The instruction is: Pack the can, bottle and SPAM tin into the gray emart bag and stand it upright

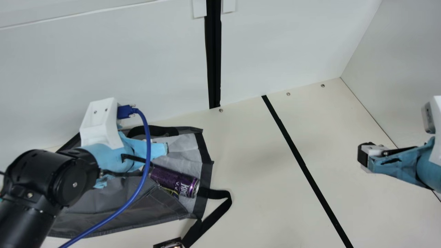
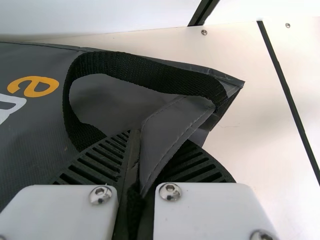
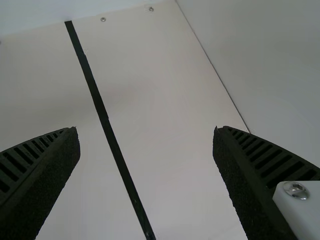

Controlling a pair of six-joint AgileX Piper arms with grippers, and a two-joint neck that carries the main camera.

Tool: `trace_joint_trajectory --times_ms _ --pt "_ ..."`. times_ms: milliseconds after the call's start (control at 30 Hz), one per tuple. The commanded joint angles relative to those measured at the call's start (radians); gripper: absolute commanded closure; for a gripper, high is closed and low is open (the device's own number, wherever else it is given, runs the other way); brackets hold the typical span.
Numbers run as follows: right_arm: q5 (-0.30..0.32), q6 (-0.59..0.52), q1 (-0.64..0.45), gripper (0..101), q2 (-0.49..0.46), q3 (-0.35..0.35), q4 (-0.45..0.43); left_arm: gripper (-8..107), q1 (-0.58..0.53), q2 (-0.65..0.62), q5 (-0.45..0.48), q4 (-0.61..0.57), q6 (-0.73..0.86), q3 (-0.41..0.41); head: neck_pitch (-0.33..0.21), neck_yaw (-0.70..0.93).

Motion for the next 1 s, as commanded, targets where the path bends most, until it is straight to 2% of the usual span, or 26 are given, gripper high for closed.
trace_joint_trajectory --times_ms 0,467,967 --pt "0.004 0.017 0.003 6 -0.004 0.010 -0.008 107 0.000 0.000 0.000 0.000 0.000 0.000 -0.023 -0.002" --pt "0.004 0.090 0.022 6 -0.061 0.082 -0.010 107 0.000 0.000 0.000 0.000 0.000 0.000 -0.023 -0.002" --pt "0.004 0.119 0.049 6 -0.085 0.105 -0.012 107 0.000 0.000 0.000 0.000 0.000 0.000 -0.023 -0.002"
